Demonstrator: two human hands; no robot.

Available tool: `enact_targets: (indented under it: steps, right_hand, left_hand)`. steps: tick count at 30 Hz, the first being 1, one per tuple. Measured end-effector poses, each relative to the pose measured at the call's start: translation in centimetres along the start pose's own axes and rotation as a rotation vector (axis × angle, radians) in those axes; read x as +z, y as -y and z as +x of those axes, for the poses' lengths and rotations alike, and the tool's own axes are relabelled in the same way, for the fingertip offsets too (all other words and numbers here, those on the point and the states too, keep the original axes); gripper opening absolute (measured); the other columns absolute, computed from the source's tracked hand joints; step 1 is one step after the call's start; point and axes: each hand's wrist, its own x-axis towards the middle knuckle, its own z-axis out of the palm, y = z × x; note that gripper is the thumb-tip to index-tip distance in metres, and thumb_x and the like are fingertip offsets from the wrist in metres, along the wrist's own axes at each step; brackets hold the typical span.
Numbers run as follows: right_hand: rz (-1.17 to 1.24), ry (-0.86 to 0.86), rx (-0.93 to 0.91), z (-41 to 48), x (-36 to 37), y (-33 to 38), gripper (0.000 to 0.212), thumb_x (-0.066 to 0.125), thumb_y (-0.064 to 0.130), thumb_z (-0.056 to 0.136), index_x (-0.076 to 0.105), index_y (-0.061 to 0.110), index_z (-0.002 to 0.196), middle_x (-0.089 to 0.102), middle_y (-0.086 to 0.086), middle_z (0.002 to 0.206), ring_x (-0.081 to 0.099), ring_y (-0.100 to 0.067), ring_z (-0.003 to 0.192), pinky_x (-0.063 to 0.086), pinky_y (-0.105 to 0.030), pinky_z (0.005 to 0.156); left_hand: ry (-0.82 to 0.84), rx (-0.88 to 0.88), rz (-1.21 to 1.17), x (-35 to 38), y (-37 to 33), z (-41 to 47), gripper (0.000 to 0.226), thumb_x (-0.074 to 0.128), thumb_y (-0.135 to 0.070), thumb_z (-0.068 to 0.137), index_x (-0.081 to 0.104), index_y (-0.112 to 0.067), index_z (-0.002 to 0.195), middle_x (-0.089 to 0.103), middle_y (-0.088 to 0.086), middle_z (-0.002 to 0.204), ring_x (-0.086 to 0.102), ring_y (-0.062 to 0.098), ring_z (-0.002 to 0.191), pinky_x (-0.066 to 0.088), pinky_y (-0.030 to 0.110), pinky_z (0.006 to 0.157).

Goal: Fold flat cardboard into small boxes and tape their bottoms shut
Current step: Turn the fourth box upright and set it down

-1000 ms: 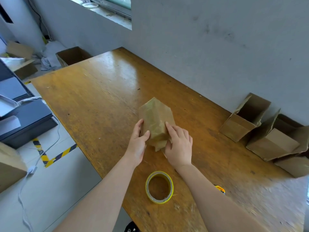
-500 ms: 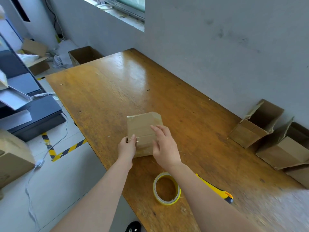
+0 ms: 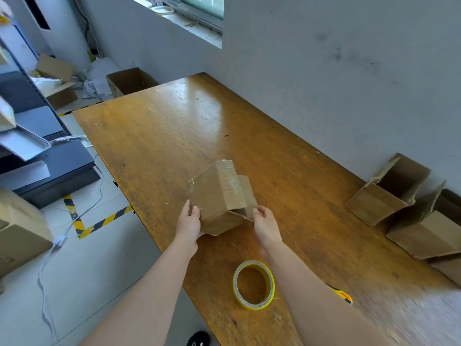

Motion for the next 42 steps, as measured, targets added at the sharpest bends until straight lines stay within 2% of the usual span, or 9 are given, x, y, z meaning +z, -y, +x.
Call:
enact_targets:
  steps: [3, 6, 10, 13, 15, 19, 23, 29, 42]
  right_hand:
    - [0.066, -0.073, -0.102, -0.1, -0.2, 0.3, 0.057, 0.062, 0.020, 0.093, 0.036, 0.021, 0.144, 0.050, 0.003, 0.126, 0.053, -0.022, 0.117, 0.046, -0.035, 0.094]
    - [-0.044, -0.126, -0.204, 0.1, -0.2, 0.6, 0.027, 0.062, 0.016, 0.092, 0.057, 0.017, 0.118, 0.064, -0.002, 0.112, 0.061, -0.022, 0.094, 0.056, -0.042, 0.084]
    - [-0.214, -0.330, -0.380, -0.8, 0.1, 0.9, 0.033, 0.058, 0.014, 0.095, 0.057, 0.015, 0.128, 0.061, 0.003, 0.112, 0.054, -0.012, 0.099, 0.046, -0.025, 0.080]
    - [-0.238, -0.432, -0.397, -1.5, 0.2, 1.0, 0.036, 0.058, 0.016, 0.095, 0.057, 0.013, 0.131, 0.064, -0.003, 0.120, 0.058, -0.019, 0.111, 0.047, -0.029, 0.086]
    - [-0.256, -0.433, -0.361, -1.7, -0.2, 0.9, 0.031, 0.056, 0.020, 0.096, 0.060, 0.016, 0.127, 0.065, -0.001, 0.115, 0.060, -0.018, 0.104, 0.050, -0.030, 0.083]
    - [-0.258, -0.414, -0.349, -2.0, -1.4, 0.0, 0.007, 0.055, 0.026, 0.096, 0.060, 0.023, 0.101, 0.066, 0.003, 0.098, 0.052, -0.003, 0.073, 0.042, -0.021, 0.062]
    - [-0.268, -0.374, -0.367, -2.9, -3.1, -0.3, 0.031, 0.057, 0.025, 0.096, 0.058, 0.018, 0.126, 0.066, 0.001, 0.112, 0.057, -0.010, 0.091, 0.050, -0.024, 0.074]
    - [-0.298, -0.385, -0.407, -3.1, -6.3, -0.1, 0.036, 0.059, 0.027, 0.095, 0.056, 0.018, 0.130, 0.065, -0.001, 0.120, 0.061, -0.016, 0.107, 0.053, -0.028, 0.084]
    - [-0.147, -0.698, -0.267, 2.9, -9.0, 4.1, 0.043, 0.061, 0.030, 0.094, 0.053, 0.023, 0.135, 0.063, 0.001, 0.126, 0.061, -0.016, 0.111, 0.053, -0.033, 0.090]
  left_hand:
    - [0.037, -0.048, -0.022, -0.1, 0.4, -0.1, 0.047, 0.036, -0.026, 0.104, 0.026, -0.032, 0.150, 0.039, 0.001, 0.146, 0.050, 0.022, 0.117, 0.052, 0.040, 0.086]
    - [-0.061, 0.022, 0.264, 0.6, 0.5, 0.3, 0.047, 0.036, -0.034, 0.103, 0.030, -0.031, 0.149, 0.033, 0.001, 0.152, 0.038, 0.025, 0.134, 0.037, 0.045, 0.107]
    - [-0.144, 0.251, 0.424, 1.9, -0.4, -0.4, 0.043, 0.042, -0.043, 0.099, 0.046, -0.030, 0.140, 0.037, 0.004, 0.141, 0.046, 0.022, 0.123, 0.040, 0.037, 0.097]
    - [-0.001, 0.349, 0.395, 3.3, -0.9, -1.7, 0.060, 0.037, -0.066, 0.090, 0.044, -0.033, 0.140, 0.042, -0.002, 0.145, 0.042, 0.019, 0.131, 0.036, 0.037, 0.101]
    - [0.132, 0.367, 0.380, 4.0, -1.1, -2.8, 0.082, 0.038, -0.080, 0.077, 0.037, -0.034, 0.145, 0.039, -0.004, 0.149, 0.038, 0.018, 0.135, 0.035, 0.038, 0.104]
    - [0.155, 0.391, 0.602, 4.8, -0.7, -3.8, 0.075, 0.063, -0.045, 0.086, 0.027, -0.028, 0.150, 0.032, 0.000, 0.151, 0.039, 0.021, 0.134, 0.040, 0.039, 0.105]
    - [0.086, 0.443, 0.732, 5.9, -0.9, -5.4, 0.059, 0.054, -0.030, 0.094, 0.033, -0.024, 0.148, 0.036, 0.004, 0.146, 0.041, 0.020, 0.130, 0.038, 0.028, 0.094]
    - [0.119, 0.512, 0.765, 8.5, -2.0, -6.9, 0.048, 0.046, -0.020, 0.098, 0.039, -0.019, 0.146, 0.043, 0.004, 0.148, 0.041, 0.022, 0.134, 0.038, 0.039, 0.107]
    - [0.537, 0.591, 0.872, 18.3, -7.1, -0.6, 0.045, 0.047, -0.023, 0.099, 0.042, -0.024, 0.144, 0.048, -0.001, 0.145, 0.044, 0.018, 0.132, 0.042, 0.042, 0.107]
